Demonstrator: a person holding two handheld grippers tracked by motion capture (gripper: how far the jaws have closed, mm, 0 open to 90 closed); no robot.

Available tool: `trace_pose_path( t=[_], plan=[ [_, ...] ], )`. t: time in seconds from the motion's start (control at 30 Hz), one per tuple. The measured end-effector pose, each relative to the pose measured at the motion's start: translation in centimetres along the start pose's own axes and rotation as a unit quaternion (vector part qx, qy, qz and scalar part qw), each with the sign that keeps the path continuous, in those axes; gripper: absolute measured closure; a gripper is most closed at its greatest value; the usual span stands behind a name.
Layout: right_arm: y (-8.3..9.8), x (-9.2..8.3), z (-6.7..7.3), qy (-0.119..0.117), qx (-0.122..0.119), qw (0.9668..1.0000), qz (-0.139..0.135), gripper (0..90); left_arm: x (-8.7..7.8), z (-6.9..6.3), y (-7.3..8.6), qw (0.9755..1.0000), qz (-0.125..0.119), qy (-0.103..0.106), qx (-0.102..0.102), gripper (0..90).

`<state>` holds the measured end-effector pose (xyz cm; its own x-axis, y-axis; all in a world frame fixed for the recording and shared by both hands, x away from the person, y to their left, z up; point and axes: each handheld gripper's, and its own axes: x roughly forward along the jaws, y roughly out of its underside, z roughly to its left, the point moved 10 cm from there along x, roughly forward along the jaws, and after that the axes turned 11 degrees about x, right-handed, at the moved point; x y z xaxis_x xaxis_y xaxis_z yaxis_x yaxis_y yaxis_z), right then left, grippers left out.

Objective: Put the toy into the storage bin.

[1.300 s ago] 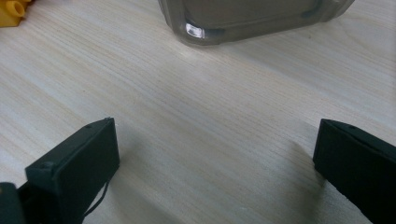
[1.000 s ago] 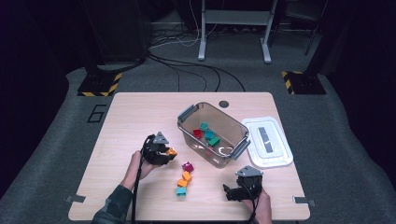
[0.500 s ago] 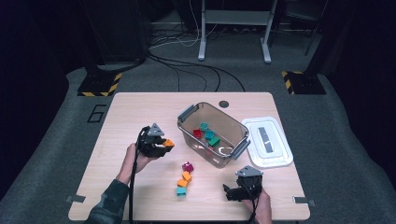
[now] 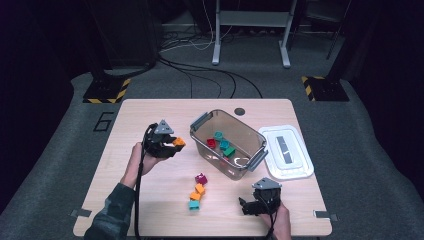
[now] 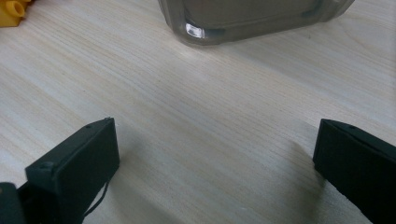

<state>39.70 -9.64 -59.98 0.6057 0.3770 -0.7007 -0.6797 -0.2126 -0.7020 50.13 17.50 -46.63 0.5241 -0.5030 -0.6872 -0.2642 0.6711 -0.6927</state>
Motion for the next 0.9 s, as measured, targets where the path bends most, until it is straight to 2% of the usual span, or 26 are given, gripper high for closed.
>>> trace_pose_path(
  t=[0.13,0.47,0.67,0.9],
  plan=[
    [0.0,0.0,0.0,0.0,0.001,1.0,0.0,0.0,-0.6,0.5,-0.9,1.0,-0.005,-0.006,0.003,58.7],
    [0.0,0.0,0.0,0.0,0.0,1.0,0.0,0.0,-1.3,1.1,-3.9,0.9995,-0.01,-0.009,0.028,58.7],
    [0.0,0.0,0.0,0.0,0.0,1.0,0.0,0.0,-1.0,1.7,-5.9,0.9992,-0.018,-0.013,0.032,58.7],
    [0.0,0.0,0.0,0.002,0.004,1.0,-0.002,0.0,-0.2,1.8,-8.1,0.9989,-0.017,-0.007,0.043,58.7]
  ],
)
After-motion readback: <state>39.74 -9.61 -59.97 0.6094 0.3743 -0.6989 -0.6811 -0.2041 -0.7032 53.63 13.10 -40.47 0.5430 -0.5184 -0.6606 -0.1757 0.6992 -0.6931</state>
